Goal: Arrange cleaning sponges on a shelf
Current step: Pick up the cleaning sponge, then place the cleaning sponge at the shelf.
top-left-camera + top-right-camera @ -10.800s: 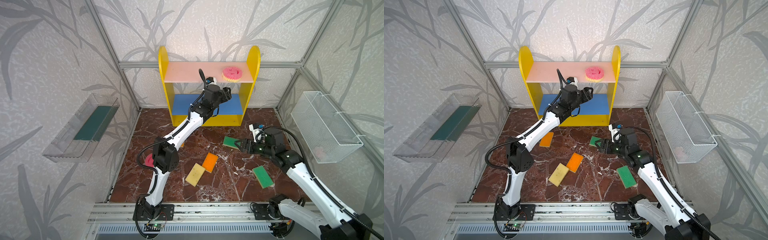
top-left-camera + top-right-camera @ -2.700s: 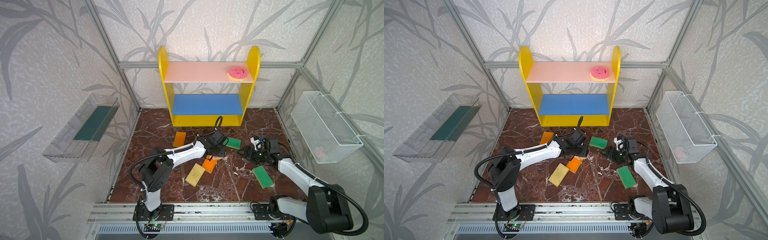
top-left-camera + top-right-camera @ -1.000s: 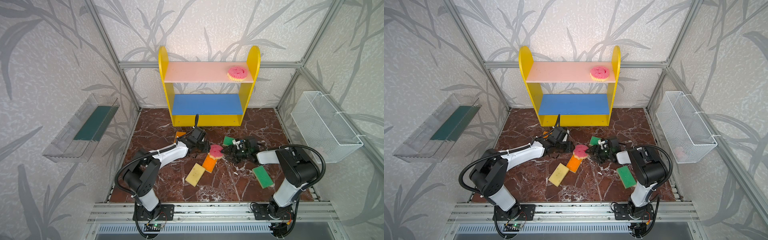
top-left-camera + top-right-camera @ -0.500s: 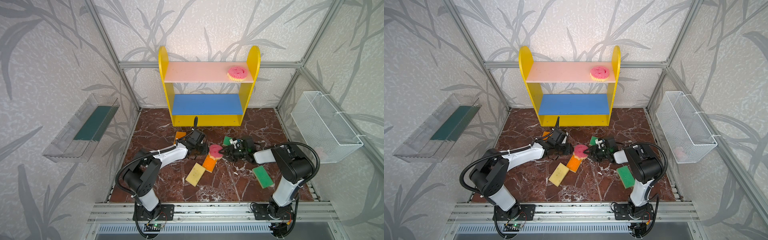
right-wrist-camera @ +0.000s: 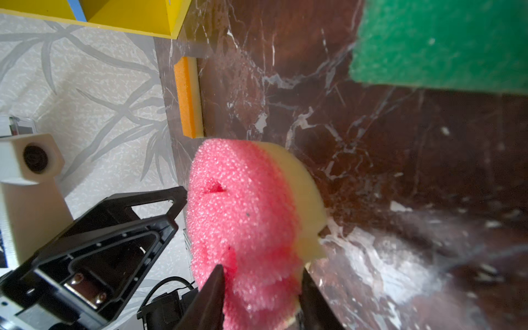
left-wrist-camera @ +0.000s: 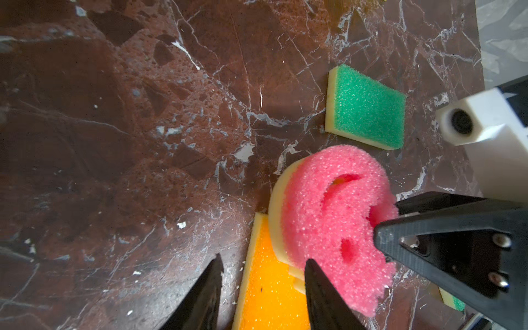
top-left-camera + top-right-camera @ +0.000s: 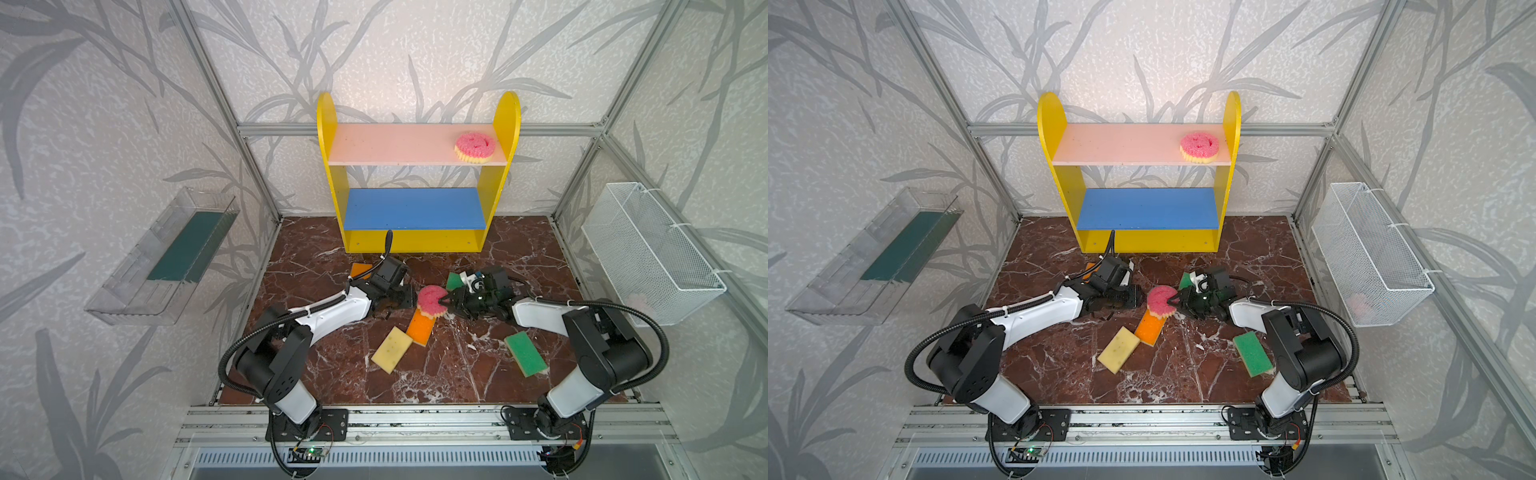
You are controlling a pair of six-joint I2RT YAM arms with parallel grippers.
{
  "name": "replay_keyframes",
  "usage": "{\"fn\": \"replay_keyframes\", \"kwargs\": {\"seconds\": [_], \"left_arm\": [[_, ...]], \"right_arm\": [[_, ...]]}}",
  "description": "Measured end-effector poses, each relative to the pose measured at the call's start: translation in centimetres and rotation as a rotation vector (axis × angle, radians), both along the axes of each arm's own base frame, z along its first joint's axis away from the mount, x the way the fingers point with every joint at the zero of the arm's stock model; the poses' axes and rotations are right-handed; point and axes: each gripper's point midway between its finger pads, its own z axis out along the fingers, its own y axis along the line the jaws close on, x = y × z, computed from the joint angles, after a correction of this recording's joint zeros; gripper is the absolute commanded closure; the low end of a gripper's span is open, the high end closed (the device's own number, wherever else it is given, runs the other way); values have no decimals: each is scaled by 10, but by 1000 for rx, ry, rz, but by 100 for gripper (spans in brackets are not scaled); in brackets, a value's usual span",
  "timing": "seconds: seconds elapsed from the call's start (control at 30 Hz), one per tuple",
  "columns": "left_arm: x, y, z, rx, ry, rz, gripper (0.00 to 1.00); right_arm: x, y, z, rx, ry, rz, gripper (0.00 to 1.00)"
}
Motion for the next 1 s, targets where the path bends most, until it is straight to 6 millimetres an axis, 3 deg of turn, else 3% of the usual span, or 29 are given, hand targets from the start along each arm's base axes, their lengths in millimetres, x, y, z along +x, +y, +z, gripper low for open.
{"fn": "replay_keyframes", "kwargs": {"seconds": [0.3, 0.6, 1.0], "left_arm": [[-3, 10, 18, 6, -28, 6, 50], [-7, 16, 52, -25, -107, 5, 48], [-31, 31, 52, -8, -92, -18, 48]], "right_arm": [[4, -9, 65, -68, -164, -2, 60], [25, -17, 178, -103, -422, -45, 58], [61, -7, 278, -82, -600, -106, 58]]}}
